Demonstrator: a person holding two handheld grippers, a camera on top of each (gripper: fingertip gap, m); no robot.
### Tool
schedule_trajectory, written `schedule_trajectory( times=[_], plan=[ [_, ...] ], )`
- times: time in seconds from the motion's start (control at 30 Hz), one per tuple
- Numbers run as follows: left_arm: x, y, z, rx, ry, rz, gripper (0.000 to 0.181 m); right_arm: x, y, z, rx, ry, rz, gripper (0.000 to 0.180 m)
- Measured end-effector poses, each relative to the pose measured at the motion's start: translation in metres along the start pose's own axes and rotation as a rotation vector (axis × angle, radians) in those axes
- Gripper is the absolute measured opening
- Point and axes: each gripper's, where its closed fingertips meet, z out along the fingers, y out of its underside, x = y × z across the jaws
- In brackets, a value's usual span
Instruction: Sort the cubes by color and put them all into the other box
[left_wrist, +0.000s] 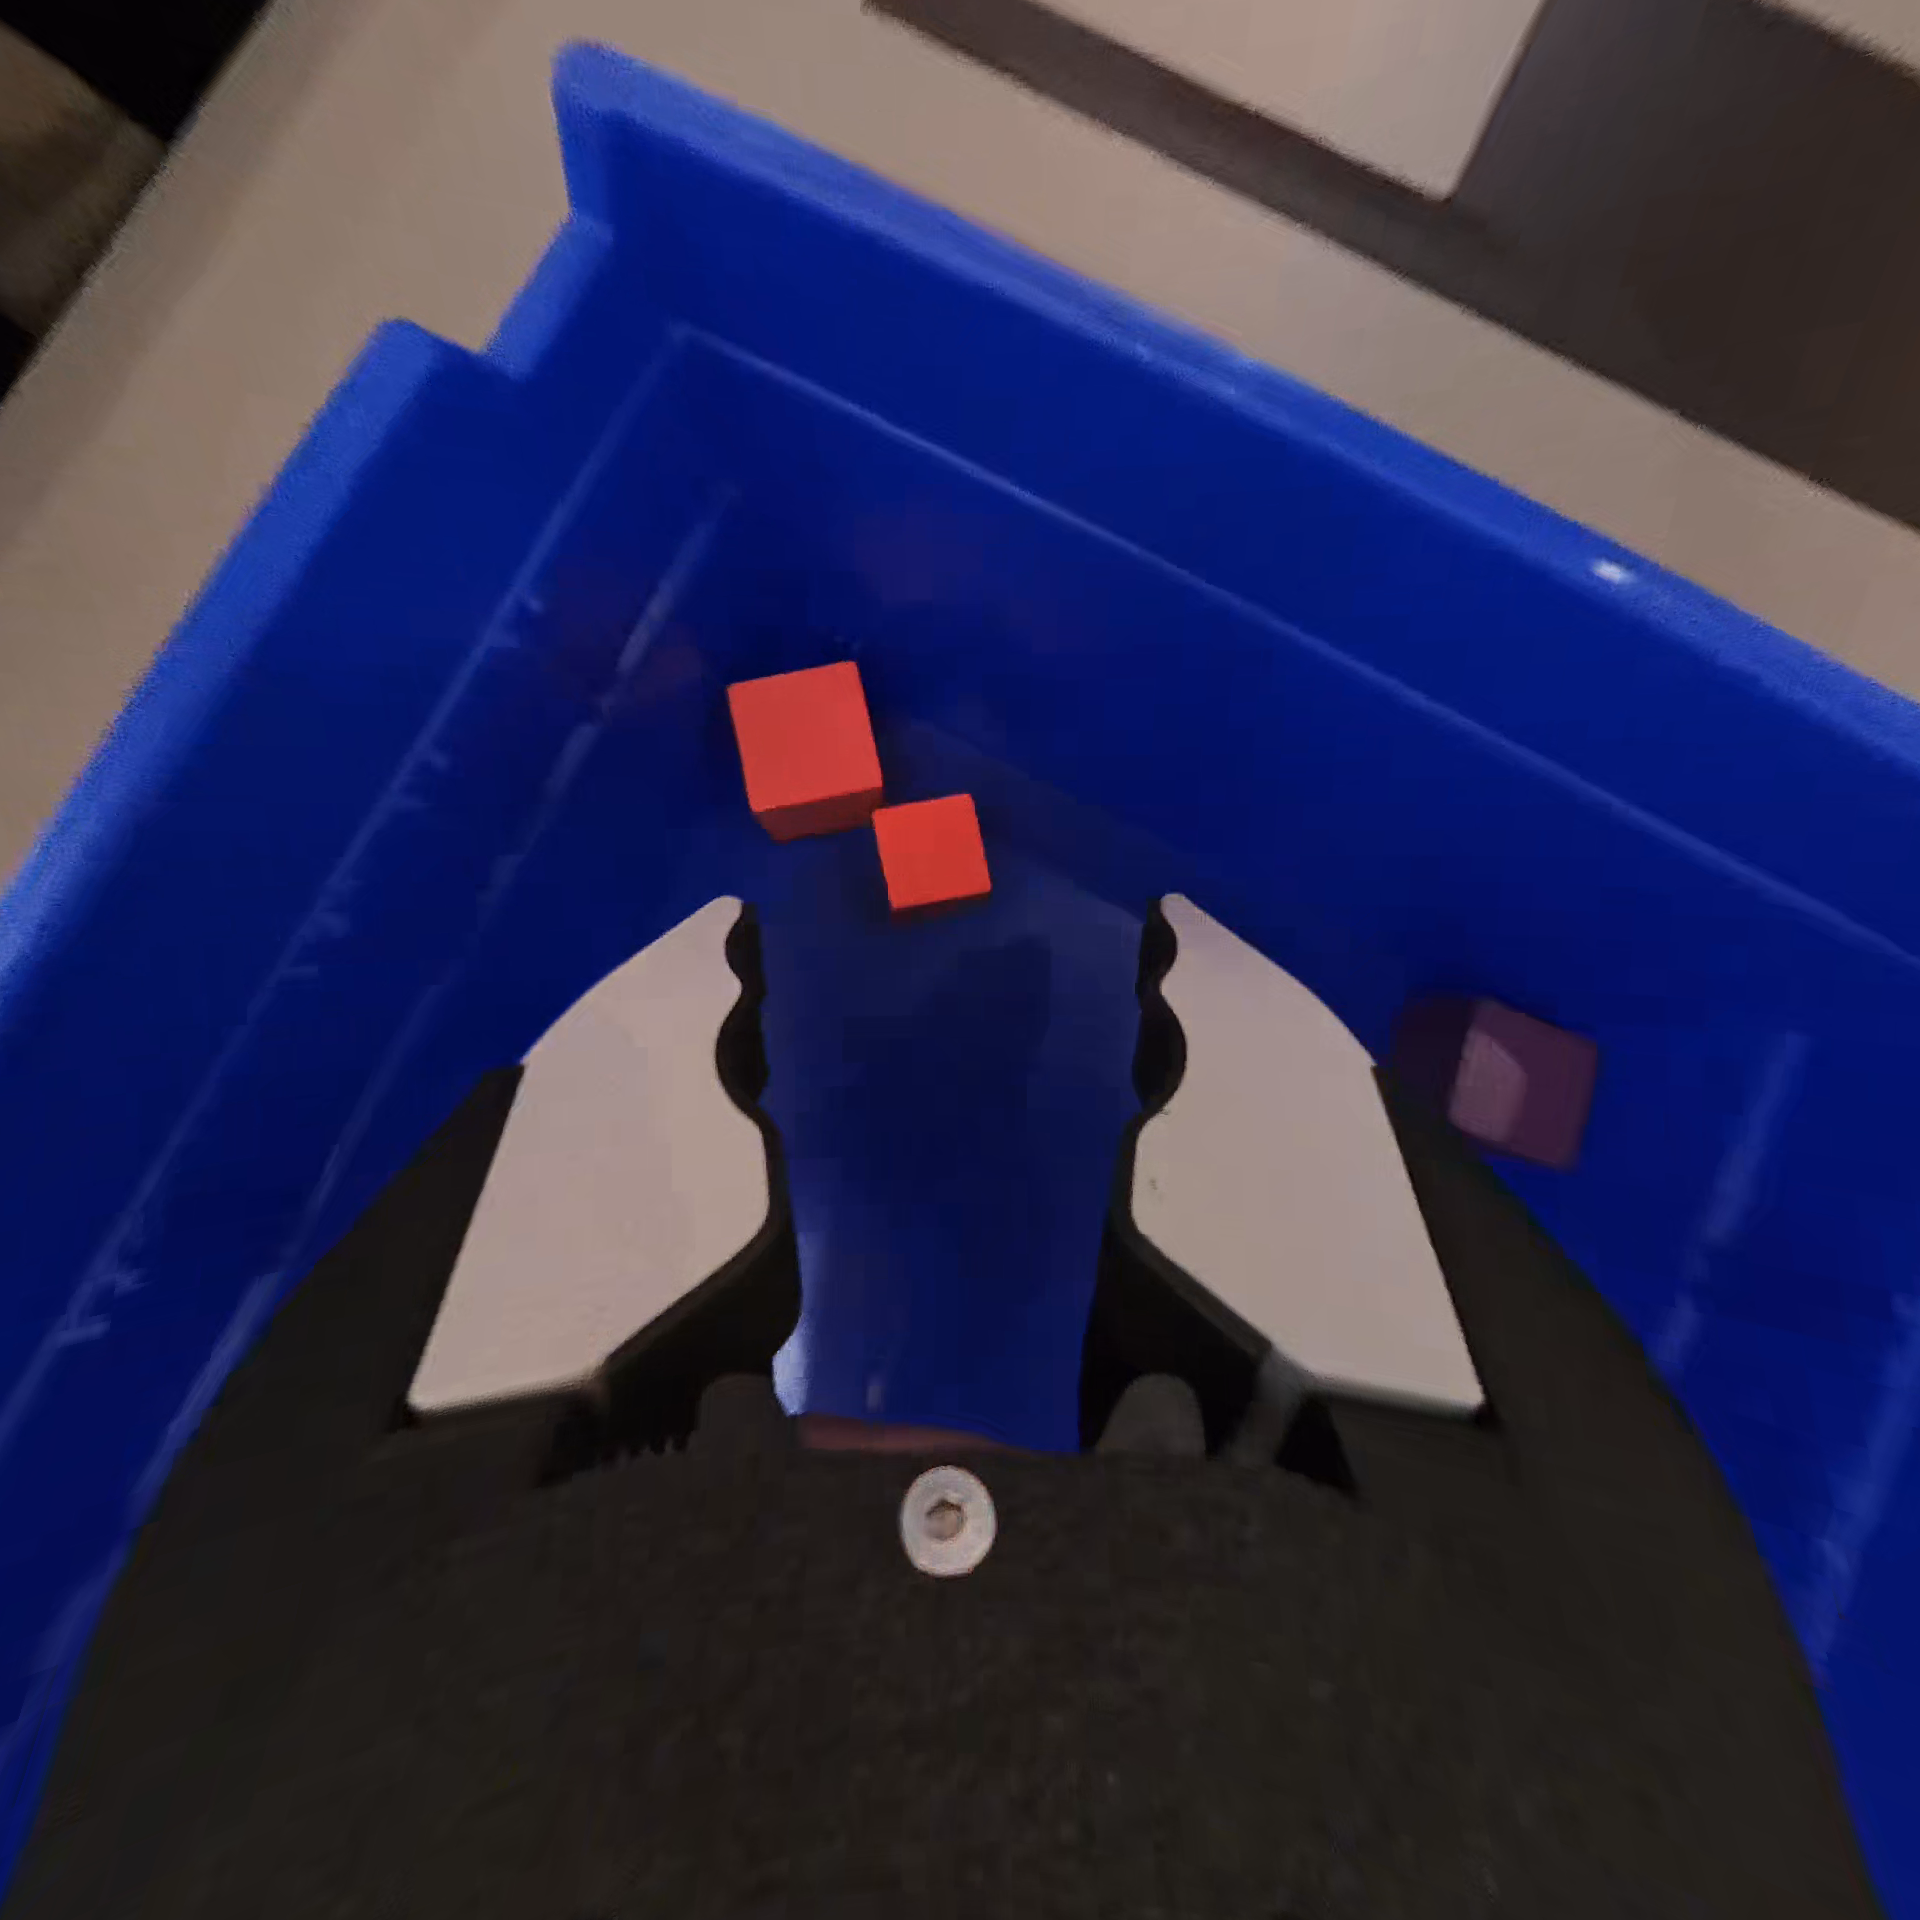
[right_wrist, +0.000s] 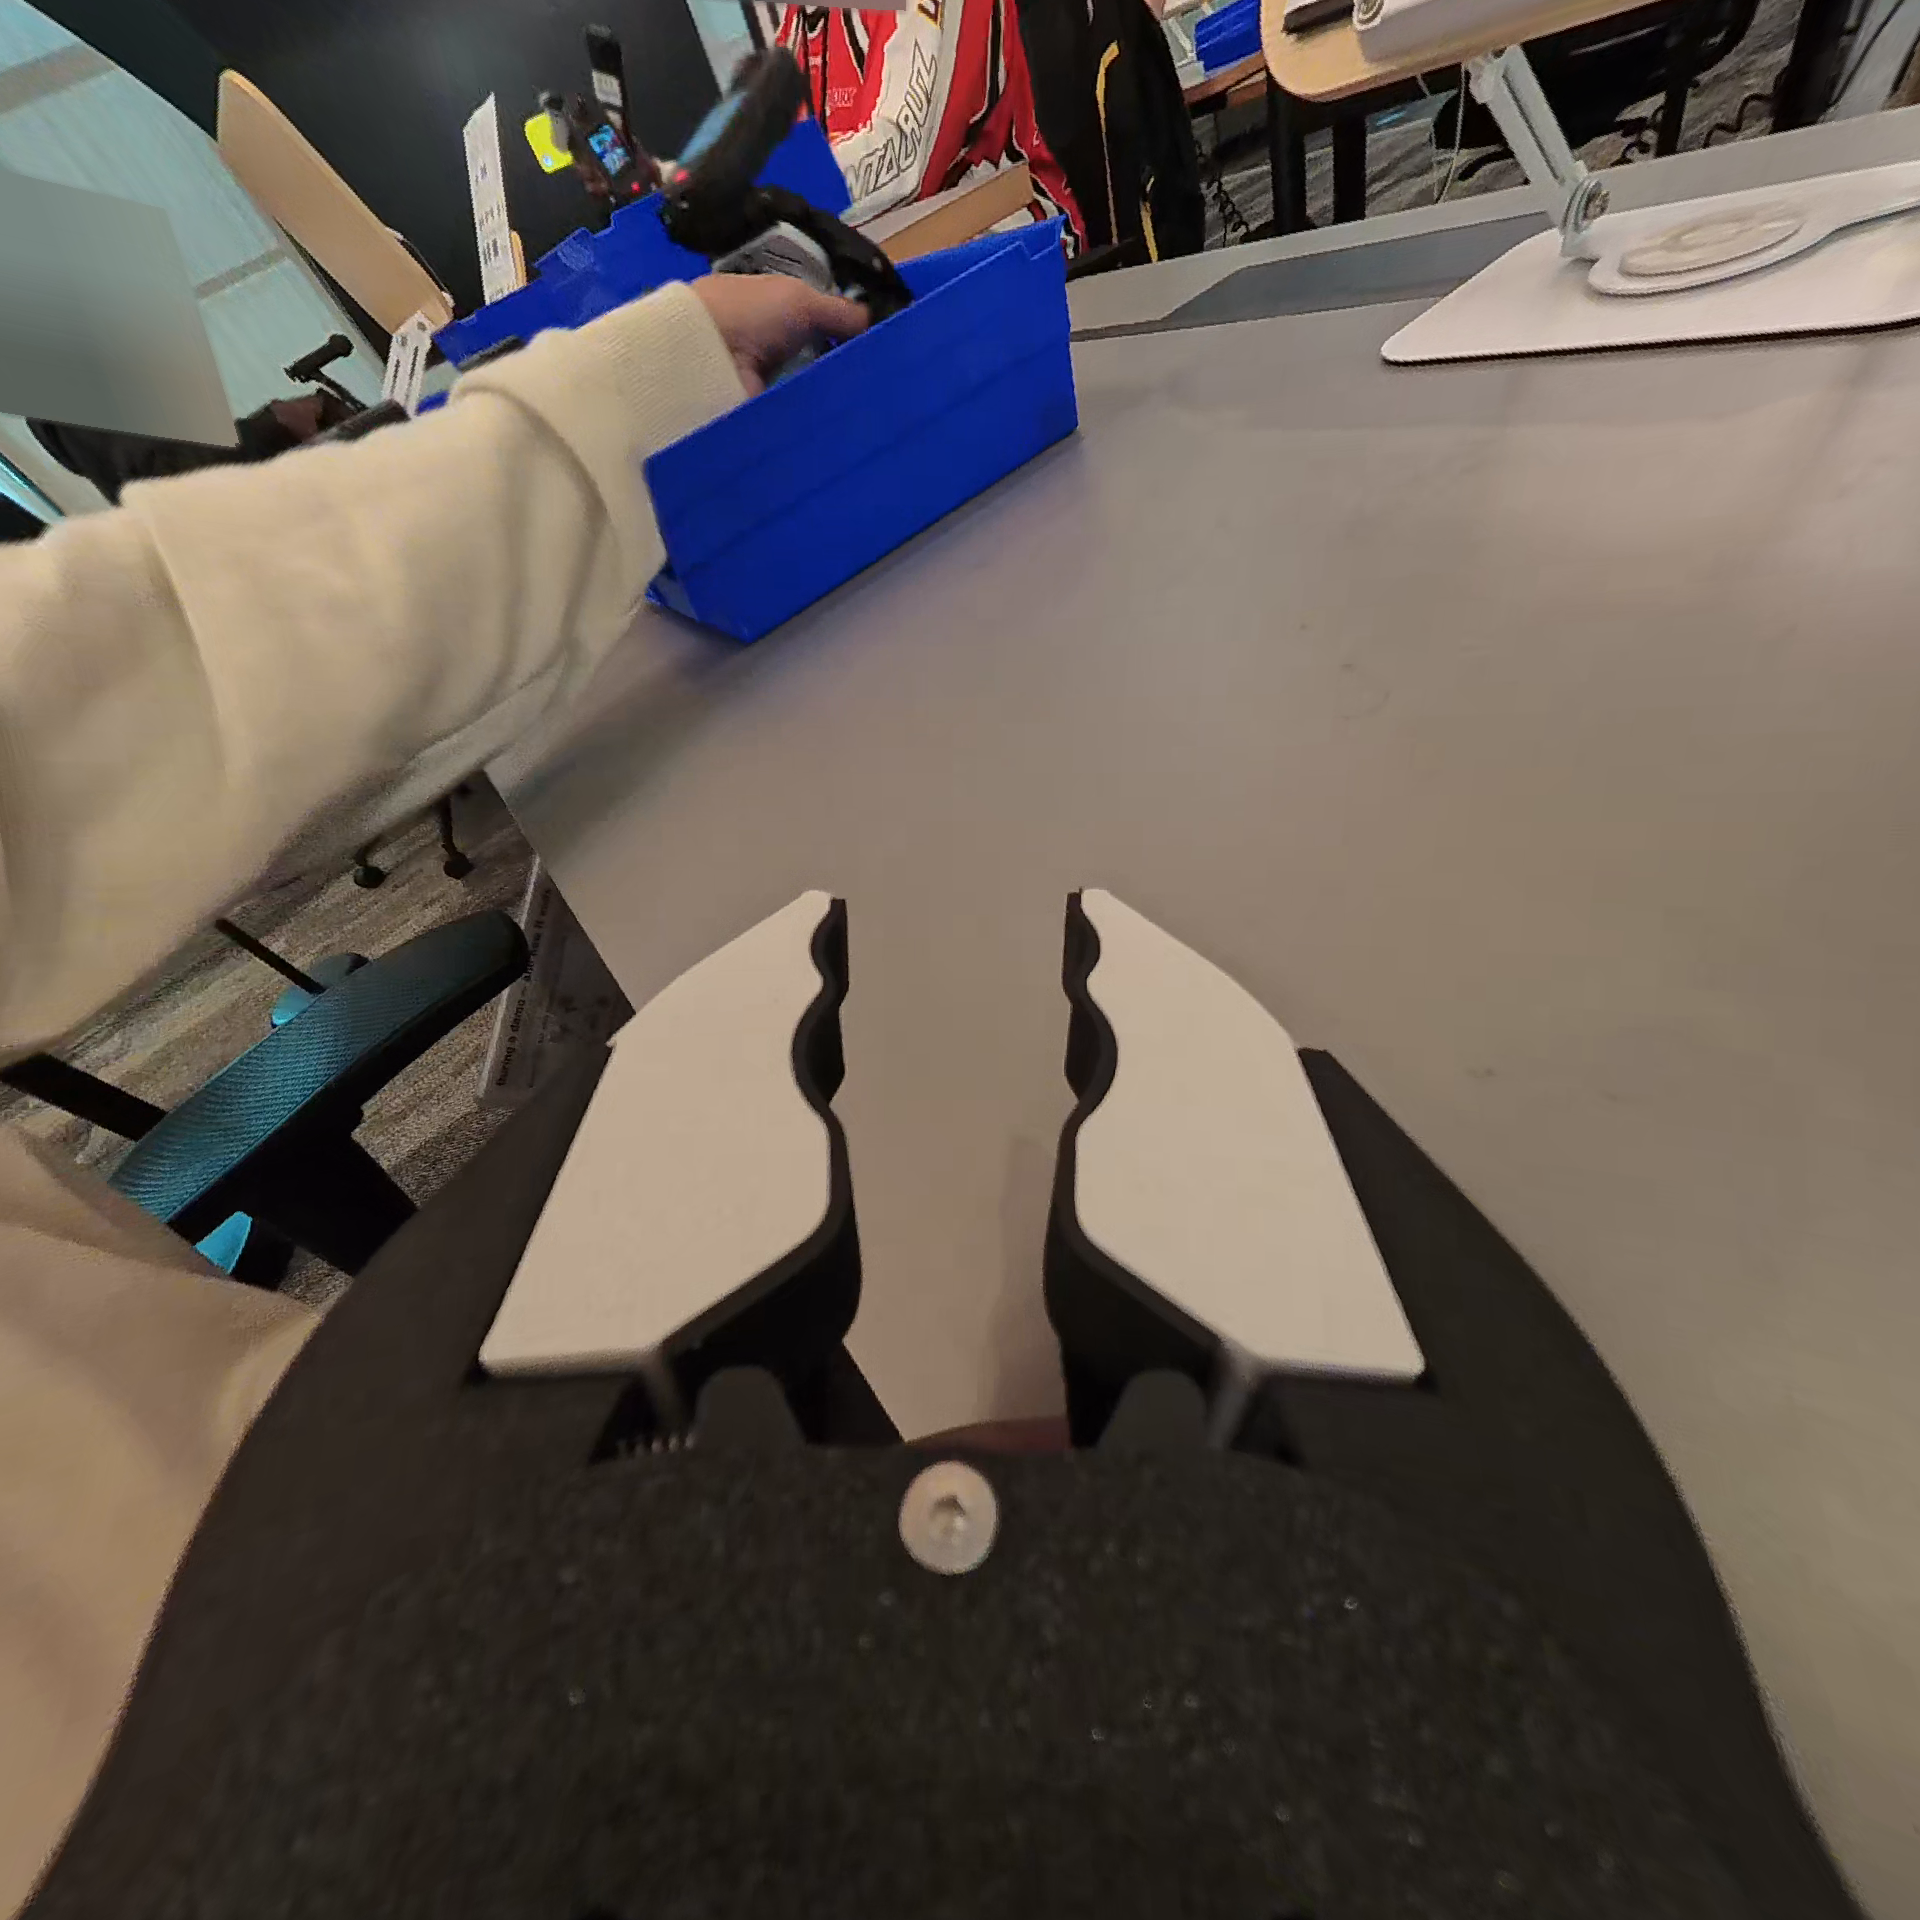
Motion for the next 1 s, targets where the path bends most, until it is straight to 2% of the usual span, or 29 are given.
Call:
schedule_trajectory(
  times=[0.13, 0.17, 0.2, 0.33, 0.43, 0.53, 0.63, 0.77, 0.87, 1.0],
  plan=[
    [0.002, 0.009, 0.03, -0.112, -0.026, -0.048, 0.066, 0.003, -0.003, -0.007, 0.011, -0.001, 0.013, 0.039],
    [0.003, 0.008, 0.034, -0.103, -0.03, -0.038, 0.052, 0.004, -0.003, -0.009, 0.012, 0.004, 0.011, 0.039],
    [0.003, 0.006, 0.036, -0.09, -0.038, -0.014, 0.023, 0.006, -0.004, -0.011, 0.013, 0.011, 0.009, 0.039],
    [0.009, 0.007, 0.034, -0.089, 0.024, -0.033, 0.023, 0.011, -0.006, -0.016, 0.022, 0.025, 0.024, 0.038],
    [0.017, 0.01, 0.02, -0.078, 0.131, 0.006, 0.023, 0.011, -0.006, -0.017, 0.023, 0.021, 0.035, 0.037],
    [0.031, 0.005, -0.03, 0.063, 0.317, 0.127, 0.023, 0.009, -0.007, -0.018, 0.026, 0.019, 0.026, 0.036],
    [0.037, 0.006, -0.114, 0.318, 0.495, 0.252, 0.022, 0.01, -0.01, -0.021, 0.037, 0.041, -0.007, 0.034],
    [0.037, 0.043, -0.216, 0.595, 0.612, 0.408, 0.022, 0.011, -0.012, -0.02, 0.043, 0.056, -0.028, 0.033],
    [0.049, 0.092, -0.257, 0.702, 0.618, 0.551, 0.022, 0.012, -0.013, -0.017, 0.047, 0.067, -0.037, 0.032],
    [0.07, 0.145, -0.276, 0.707, 0.684, 0.626, 0.022, 0.009, -0.009, -0.007, 0.041, 0.022, 0.008, 0.032]
  ],
)
